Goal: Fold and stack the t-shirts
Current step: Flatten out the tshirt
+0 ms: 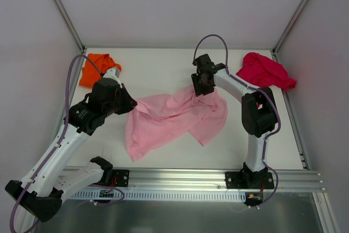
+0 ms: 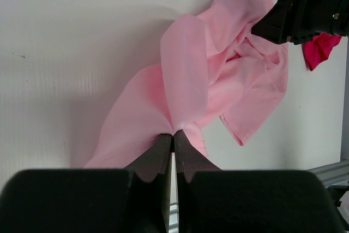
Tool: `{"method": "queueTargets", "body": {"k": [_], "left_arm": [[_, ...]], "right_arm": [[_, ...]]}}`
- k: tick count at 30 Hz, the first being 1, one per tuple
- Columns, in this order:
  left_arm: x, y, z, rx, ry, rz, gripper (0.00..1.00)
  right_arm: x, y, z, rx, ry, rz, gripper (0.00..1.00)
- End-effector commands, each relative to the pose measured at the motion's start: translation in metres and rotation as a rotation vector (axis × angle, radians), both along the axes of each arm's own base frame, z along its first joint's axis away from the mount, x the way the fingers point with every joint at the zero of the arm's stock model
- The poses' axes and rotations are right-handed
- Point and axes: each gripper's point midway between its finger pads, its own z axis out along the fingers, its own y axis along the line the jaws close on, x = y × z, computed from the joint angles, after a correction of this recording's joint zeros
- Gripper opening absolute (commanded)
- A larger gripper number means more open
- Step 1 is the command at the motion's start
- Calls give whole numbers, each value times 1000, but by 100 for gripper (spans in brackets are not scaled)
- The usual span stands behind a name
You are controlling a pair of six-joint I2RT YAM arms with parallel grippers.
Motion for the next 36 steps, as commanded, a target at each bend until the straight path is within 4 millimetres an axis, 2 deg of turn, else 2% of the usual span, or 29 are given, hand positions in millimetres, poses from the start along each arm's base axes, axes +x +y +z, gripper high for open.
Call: {"method": "queueTargets", "body": {"k": [1, 4, 12, 15, 16, 18, 23, 24, 25, 26, 27, 29, 31, 33, 34, 36], "left_arm": [[2, -1, 17, -20, -40, 9, 0], [1, 0, 17, -16, -40, 9, 0], [0, 2, 11, -2, -22, 13, 0], [0, 3, 6, 10, -11, 19, 0], [0, 4, 4, 13, -6, 21, 0], [1, 2, 3, 8, -5, 21, 0], [4, -2, -4, 9, 9, 6, 0], [5, -3, -6, 13, 15, 6, 27], [5, -3, -9, 19, 26, 4, 47], [6, -3, -13, 29, 40, 8, 61], [8, -2, -15, 37, 42, 13, 99], [10, -2, -21, 51, 56, 15, 99], [13, -12, -19, 33, 47, -27, 99], [16, -19, -19, 15, 53, -53, 88], [16, -23, -19, 1, 54, -67, 77], [14, -26, -24, -5, 71, -81, 71]], "right_arm": [[12, 2, 4, 28, -23, -23, 42], [13, 3, 1, 61, -5, -30, 42], [11, 34, 13, 283, 51, 35, 42], [12, 40, 14, 327, 67, 38, 31], [12, 39, 14, 330, 69, 38, 18], [12, 39, 15, 332, 80, 38, 2], [13, 33, 27, 313, 46, 39, 1], [14, 33, 34, 316, 29, 42, 1], [14, 32, 36, 315, 24, 46, 1], [15, 32, 38, 313, 18, 46, 1], [15, 31, 41, 312, 16, 47, 1], [15, 29, 44, 305, 6, 48, 1], [13, 28, 44, 300, 7, 48, 1], [11, 26, 42, 295, 11, 46, 1], [9, 24, 40, 290, 15, 43, 1], [7, 23, 41, 284, 12, 44, 1]]}}
